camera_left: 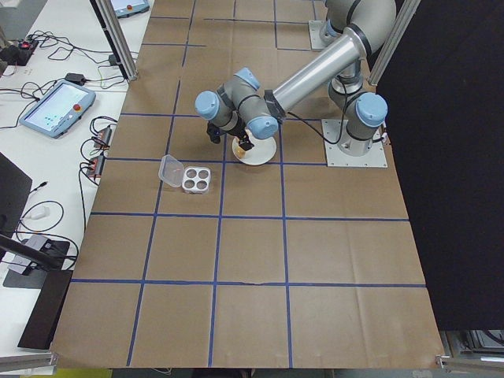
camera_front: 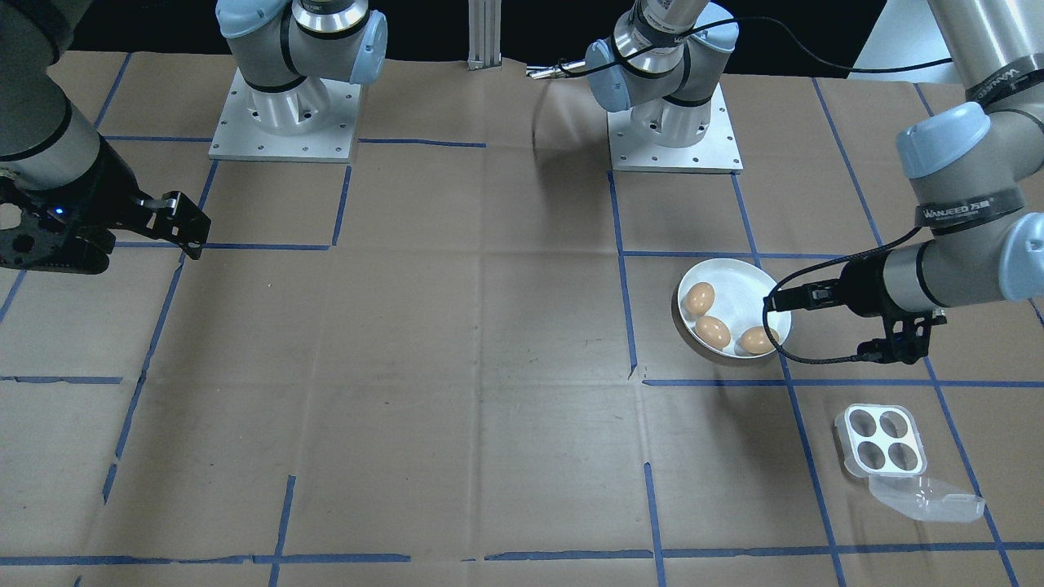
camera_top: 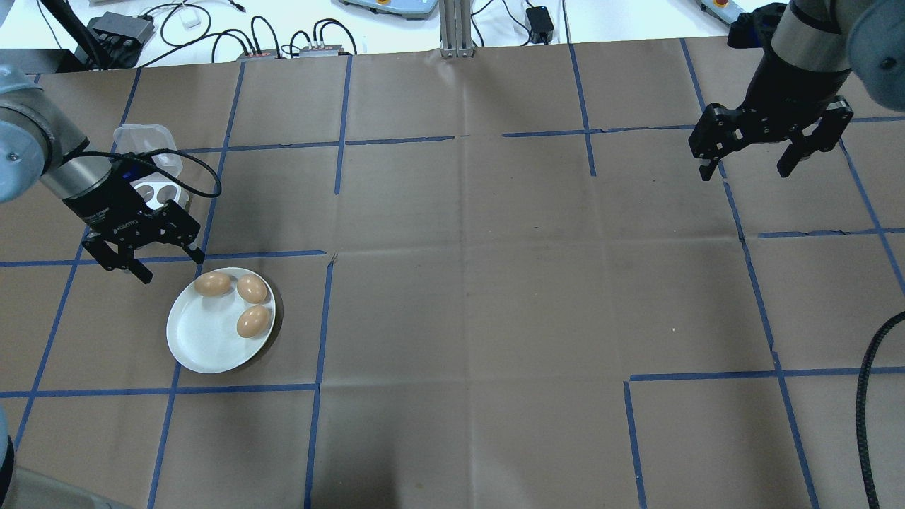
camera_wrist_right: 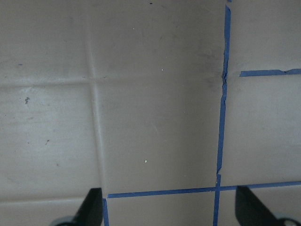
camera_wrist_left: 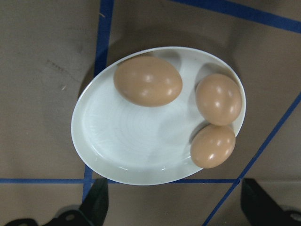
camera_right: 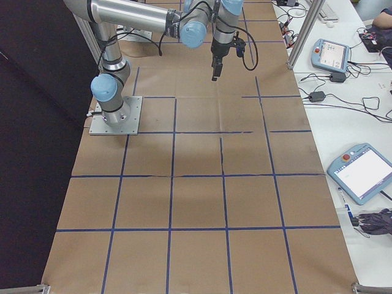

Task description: Place egg on plate

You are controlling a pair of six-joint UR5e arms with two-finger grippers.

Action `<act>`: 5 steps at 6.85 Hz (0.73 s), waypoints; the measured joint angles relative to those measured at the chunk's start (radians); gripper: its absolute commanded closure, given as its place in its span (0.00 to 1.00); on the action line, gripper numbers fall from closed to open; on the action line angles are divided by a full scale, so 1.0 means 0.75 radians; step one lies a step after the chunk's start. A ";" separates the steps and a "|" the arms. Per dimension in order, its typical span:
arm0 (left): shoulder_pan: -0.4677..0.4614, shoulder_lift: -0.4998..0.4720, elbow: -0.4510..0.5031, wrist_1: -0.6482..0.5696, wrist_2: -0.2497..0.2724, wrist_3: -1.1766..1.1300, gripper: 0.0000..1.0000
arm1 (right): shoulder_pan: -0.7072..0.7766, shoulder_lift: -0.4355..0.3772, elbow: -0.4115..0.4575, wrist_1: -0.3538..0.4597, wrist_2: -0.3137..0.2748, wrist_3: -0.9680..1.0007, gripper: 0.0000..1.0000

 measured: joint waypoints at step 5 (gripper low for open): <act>-0.345 0.128 0.292 0.079 0.013 -0.188 0.01 | 0.000 0.000 0.000 0.000 0.000 0.000 0.00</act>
